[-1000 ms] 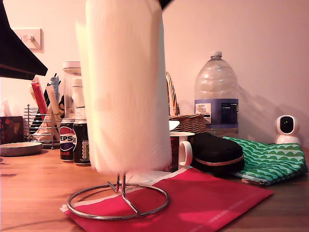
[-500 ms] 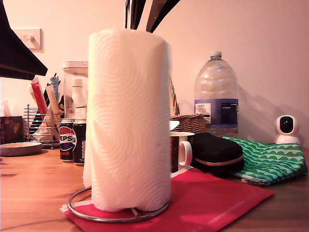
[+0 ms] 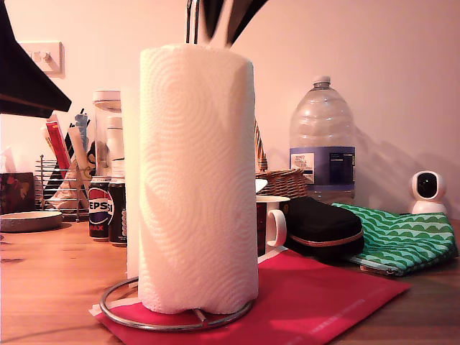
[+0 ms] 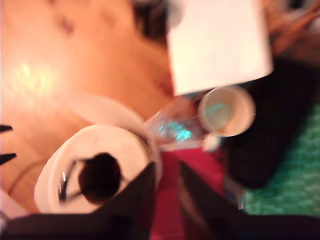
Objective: Insert the paper towel roll into the metallic stand.
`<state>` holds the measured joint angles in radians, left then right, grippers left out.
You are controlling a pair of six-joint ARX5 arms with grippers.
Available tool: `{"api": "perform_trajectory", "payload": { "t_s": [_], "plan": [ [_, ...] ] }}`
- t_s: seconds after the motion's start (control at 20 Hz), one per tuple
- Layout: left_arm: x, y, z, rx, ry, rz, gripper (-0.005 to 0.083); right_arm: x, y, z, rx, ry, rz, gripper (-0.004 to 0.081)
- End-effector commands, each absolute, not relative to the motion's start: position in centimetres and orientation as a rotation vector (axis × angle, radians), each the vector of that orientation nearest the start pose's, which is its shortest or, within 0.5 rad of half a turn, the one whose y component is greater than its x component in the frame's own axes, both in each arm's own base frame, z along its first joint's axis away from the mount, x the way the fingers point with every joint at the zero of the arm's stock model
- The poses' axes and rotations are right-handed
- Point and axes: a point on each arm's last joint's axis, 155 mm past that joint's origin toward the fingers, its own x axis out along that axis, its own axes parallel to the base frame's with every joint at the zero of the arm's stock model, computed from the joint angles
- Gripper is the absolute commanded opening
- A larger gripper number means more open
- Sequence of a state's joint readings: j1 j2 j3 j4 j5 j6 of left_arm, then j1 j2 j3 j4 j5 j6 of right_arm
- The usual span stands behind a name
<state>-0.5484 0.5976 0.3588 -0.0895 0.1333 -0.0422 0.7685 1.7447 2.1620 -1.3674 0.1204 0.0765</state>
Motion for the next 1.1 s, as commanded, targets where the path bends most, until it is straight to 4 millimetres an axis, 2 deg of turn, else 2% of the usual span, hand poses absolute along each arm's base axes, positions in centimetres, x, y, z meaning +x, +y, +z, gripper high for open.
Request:
{"api": "perform_trajectory", "payload": {
  "t_s": [0.0,0.1,0.2,0.45,0.8,0.9,1.05],
  "plan": [
    [23.2,-17.8,16.9,0.031,0.335,-0.701,0.0180,30.9,26.7,34.1,-0.313,0.807,0.573,-0.0010],
    [22.6,-18.8,17.8,0.011,0.306,-0.770,0.0051,31.0,26.9,36.2,-0.265,0.733,0.580,-0.0010],
    [22.3,-19.4,18.5,-0.005,0.282,-0.805,-0.0023,31.2,27.1,37.6,-0.209,0.690,0.580,-0.0010],
    [22.5,-19.2,18.7,0.045,0.253,-0.799,-0.0023,31.5,26.1,37.4,-0.300,0.676,0.551,-0.0010],
    [23.5,-17.9,18.2,0.091,0.254,-0.726,-0.0023,30.2,25.4,41.2,-0.295,0.532,0.538,-0.0010],
    [23.8,-17.5,18.2,0.089,0.255,-0.709,-0.0023,29.8,24.8,40.6,-0.299,0.517,0.525,-0.0010],
    [24.1,-17.2,18.4,0.084,0.247,-0.696,-0.0023,29.2,24.2,38.8,-0.288,0.483,0.517,-0.0010]
  ]
}}
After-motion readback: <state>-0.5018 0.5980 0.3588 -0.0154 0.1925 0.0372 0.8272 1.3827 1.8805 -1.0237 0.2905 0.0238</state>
